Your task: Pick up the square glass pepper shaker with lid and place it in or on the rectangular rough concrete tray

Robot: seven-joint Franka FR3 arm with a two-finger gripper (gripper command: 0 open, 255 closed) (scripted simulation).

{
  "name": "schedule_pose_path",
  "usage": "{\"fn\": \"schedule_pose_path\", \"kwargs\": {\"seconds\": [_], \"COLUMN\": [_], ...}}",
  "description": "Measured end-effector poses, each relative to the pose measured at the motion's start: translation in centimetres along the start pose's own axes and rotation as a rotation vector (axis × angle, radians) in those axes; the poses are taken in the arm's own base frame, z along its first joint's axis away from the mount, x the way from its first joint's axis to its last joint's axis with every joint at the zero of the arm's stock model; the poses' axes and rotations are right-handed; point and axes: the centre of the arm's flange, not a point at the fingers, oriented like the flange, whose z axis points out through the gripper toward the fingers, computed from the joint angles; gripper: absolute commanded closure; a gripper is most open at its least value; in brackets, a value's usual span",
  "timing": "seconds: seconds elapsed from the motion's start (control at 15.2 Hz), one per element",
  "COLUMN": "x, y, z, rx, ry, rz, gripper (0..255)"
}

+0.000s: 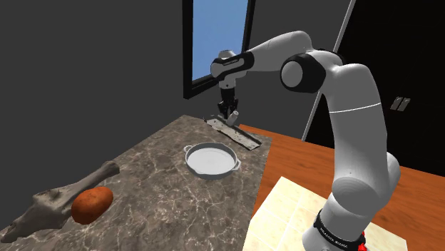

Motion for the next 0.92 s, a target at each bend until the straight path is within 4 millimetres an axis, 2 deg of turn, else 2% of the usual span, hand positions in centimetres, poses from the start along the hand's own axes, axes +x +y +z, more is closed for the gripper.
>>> {"fn": "schedule_pose_path", "kwargs": {"seconds": [0.33, 0.4, 0.79, 0.92], "x": [0.0, 0.0, 0.0, -0.1], "y": [0.0, 0.0, 0.0, -0.1], "z": [0.3, 0.3, 0.3, -1.3], "rx": [0.000, 0.000, 0.000, 0.000], "ry": [0.000, 0.000, 0.001, 0.001], "rz": [0.000, 0.000, 0.000, 0.000], "gripper": [255, 0, 0, 0]}}
